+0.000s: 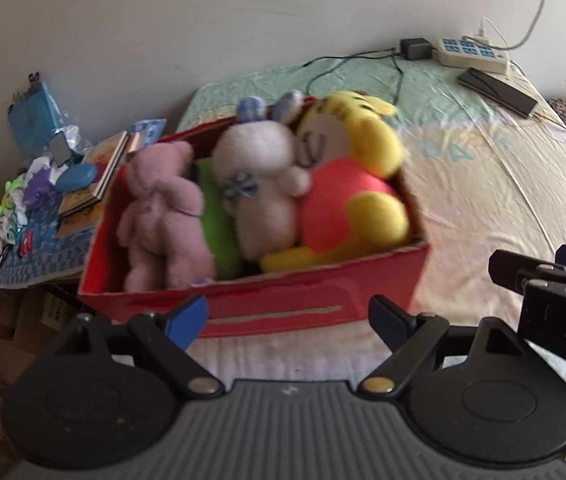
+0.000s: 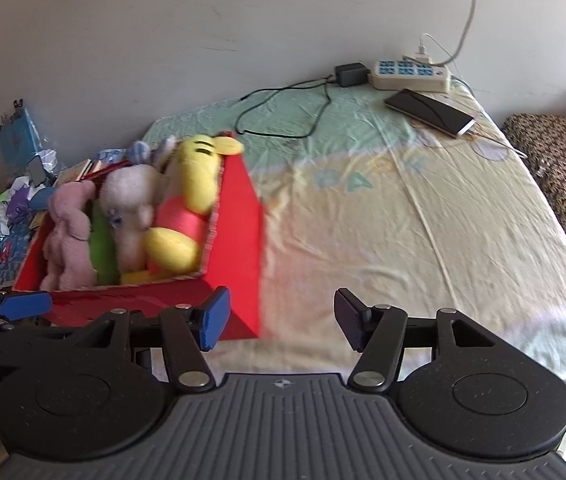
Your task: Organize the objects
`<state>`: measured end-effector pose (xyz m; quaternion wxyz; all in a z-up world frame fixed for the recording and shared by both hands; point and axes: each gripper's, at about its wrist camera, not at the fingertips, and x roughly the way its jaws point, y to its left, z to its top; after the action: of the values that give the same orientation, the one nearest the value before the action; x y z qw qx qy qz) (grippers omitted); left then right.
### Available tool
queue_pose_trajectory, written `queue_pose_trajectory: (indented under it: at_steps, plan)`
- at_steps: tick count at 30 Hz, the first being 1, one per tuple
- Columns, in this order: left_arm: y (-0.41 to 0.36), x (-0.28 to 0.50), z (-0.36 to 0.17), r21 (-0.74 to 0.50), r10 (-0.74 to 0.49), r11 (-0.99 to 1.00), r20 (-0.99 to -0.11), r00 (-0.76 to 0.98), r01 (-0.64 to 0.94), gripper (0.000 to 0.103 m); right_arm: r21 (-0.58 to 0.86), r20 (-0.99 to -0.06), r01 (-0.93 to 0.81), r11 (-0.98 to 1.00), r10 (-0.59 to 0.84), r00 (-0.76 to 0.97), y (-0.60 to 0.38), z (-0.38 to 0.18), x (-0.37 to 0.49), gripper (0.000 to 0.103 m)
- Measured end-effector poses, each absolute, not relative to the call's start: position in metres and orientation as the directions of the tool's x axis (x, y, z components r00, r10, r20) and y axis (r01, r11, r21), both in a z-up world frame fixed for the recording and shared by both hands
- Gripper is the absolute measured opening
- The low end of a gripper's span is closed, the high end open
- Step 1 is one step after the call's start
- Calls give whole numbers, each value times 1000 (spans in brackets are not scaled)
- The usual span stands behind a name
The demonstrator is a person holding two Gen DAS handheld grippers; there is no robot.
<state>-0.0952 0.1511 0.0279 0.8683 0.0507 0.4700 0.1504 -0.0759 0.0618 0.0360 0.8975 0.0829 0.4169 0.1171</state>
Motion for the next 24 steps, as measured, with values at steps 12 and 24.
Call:
queue_pose_trajectory:
  at_steps: [12, 24]
  plan:
    - [234, -91, 41, 214, 343, 934, -766, 544, -287, 87, 234, -692, -167, 958, 285, 663, 140, 52, -59, 63]
    - [266, -79, 40, 164, 289, 951, -767, 572, -261, 87, 188, -696, -132, 973, 227, 681, 172, 53, -48, 64]
